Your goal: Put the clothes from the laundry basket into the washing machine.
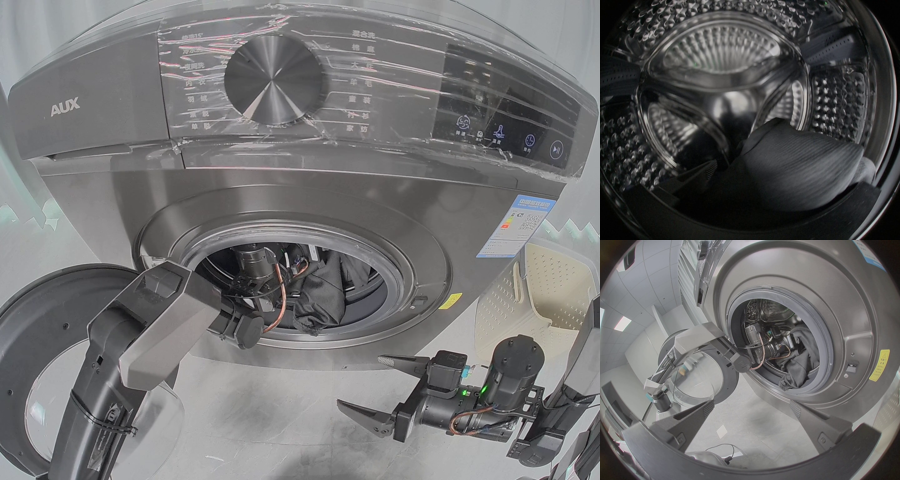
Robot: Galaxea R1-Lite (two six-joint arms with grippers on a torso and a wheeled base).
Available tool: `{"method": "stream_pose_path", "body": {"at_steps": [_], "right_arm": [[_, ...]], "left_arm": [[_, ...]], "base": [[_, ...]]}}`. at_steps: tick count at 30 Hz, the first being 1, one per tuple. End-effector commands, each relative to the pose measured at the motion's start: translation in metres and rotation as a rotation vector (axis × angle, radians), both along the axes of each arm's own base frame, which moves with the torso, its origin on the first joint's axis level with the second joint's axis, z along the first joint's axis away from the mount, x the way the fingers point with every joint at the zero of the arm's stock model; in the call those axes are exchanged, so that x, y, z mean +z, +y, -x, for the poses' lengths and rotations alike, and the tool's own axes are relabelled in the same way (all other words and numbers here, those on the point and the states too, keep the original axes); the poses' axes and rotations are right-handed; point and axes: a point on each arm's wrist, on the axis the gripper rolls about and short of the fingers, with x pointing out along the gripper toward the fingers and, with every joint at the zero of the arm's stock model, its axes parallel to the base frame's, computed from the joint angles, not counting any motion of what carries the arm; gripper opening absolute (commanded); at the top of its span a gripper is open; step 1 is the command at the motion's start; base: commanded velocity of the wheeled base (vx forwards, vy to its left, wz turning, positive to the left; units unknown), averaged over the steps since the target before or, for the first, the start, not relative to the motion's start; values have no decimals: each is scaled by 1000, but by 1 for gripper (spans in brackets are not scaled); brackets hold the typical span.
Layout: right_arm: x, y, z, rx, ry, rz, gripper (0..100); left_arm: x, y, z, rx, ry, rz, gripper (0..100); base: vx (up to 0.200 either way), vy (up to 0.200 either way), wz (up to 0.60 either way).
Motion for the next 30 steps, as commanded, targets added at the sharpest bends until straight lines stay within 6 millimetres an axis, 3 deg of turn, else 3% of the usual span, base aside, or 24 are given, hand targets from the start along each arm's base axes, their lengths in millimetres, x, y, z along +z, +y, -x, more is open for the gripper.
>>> {"method": "stream_pose_path", "body": {"at_steps": [1, 6, 11, 20, 21, 26, 30], "right_arm": [[-1, -1, -1, -4, 0, 1, 100], [-1, 0, -1, -3, 0, 1, 100], [0, 0, 0, 0, -2, 0, 100], [0, 0, 0, 0, -2, 0, 100], [0, 0, 0, 0, -2, 0, 100], [0, 1, 0, 2, 0, -1, 100], [-1, 1, 0, 3, 4, 1, 100]], "left_arm": [[24, 5, 40, -45, 115, -76, 100], [28, 13, 70, -107, 238, -166, 100], [15, 19, 82, -150, 307, -252, 100], [-24, 16, 68, -147, 335, -292, 100], [-27, 15, 65, -143, 333, -290, 0], [-35, 9, 54, -128, 287, -260, 0], [-38, -7, 21, -45, 102, -148, 0]], "base": [[0, 0, 0], [0, 0, 0], [0, 0, 0], [0, 0, 0], [0, 0, 0], [0, 0, 0], [0, 0, 0]]}}
